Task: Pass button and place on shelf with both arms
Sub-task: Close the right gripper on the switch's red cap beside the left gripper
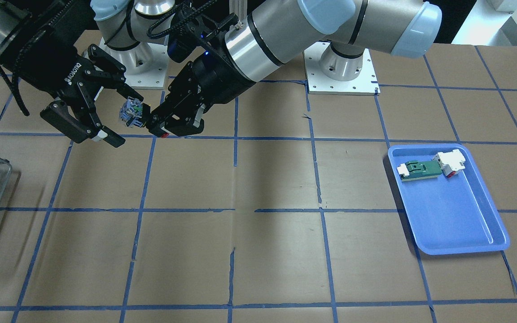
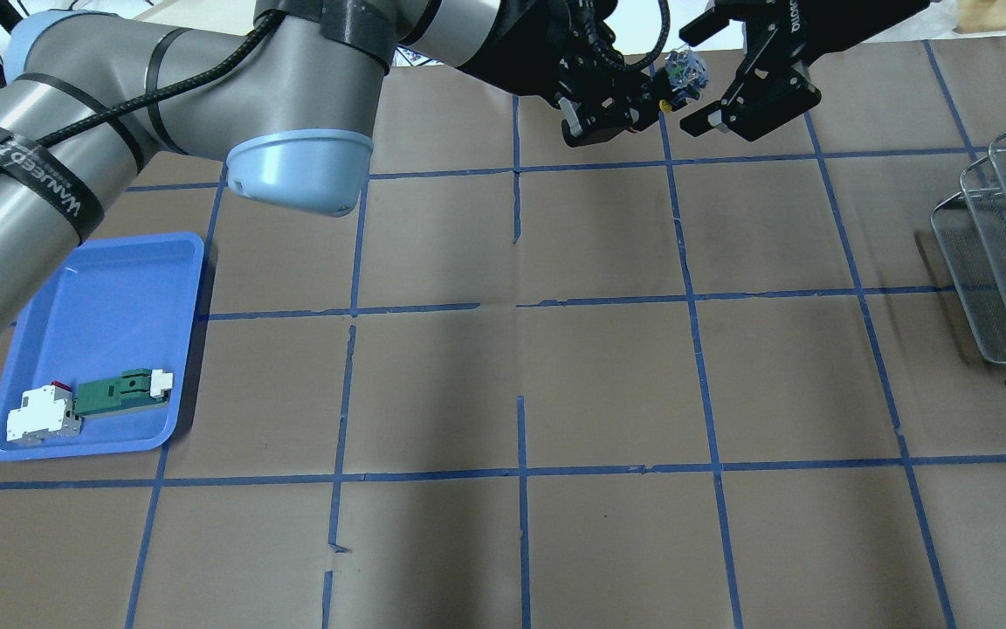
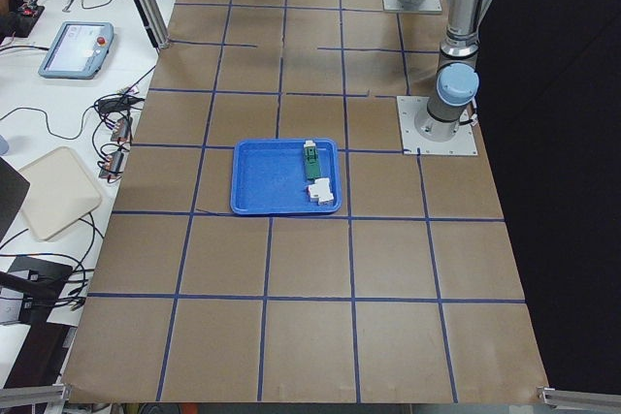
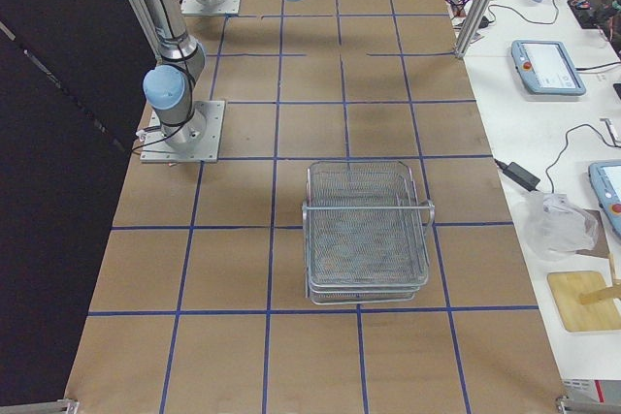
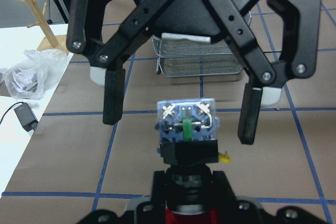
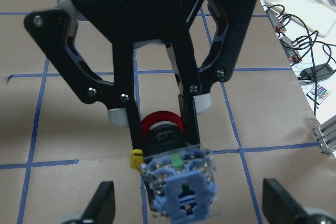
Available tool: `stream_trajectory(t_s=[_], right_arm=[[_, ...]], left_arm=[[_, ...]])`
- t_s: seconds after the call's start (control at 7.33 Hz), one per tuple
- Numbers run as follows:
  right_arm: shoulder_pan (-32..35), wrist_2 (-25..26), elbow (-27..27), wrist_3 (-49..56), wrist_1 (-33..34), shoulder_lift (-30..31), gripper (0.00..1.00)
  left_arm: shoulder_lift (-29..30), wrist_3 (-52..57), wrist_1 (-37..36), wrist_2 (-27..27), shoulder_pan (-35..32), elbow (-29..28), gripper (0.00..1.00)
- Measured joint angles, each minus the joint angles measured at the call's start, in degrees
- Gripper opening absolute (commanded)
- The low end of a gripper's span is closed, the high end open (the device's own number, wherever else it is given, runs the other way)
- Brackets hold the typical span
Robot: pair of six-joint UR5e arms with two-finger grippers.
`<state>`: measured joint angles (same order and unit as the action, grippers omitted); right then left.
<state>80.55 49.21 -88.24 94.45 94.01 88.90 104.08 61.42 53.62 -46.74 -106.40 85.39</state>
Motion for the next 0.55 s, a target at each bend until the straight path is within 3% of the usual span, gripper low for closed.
stream_trajectory(t_s=[0.41, 0.55], right_arm=[[0.78, -0.07, -0.20, -1.09, -0.06, 0.77, 1.00], [0.95, -0.07, -0.29, -1.21, -0.06, 1.12, 0.91]], left_arm=[[-0.51, -0.55, -0.06, -0.02, -0.06, 0.07, 0.00], [-0.58, -0.59, -0.08, -0.02, -0.09, 0.08, 0.00]])
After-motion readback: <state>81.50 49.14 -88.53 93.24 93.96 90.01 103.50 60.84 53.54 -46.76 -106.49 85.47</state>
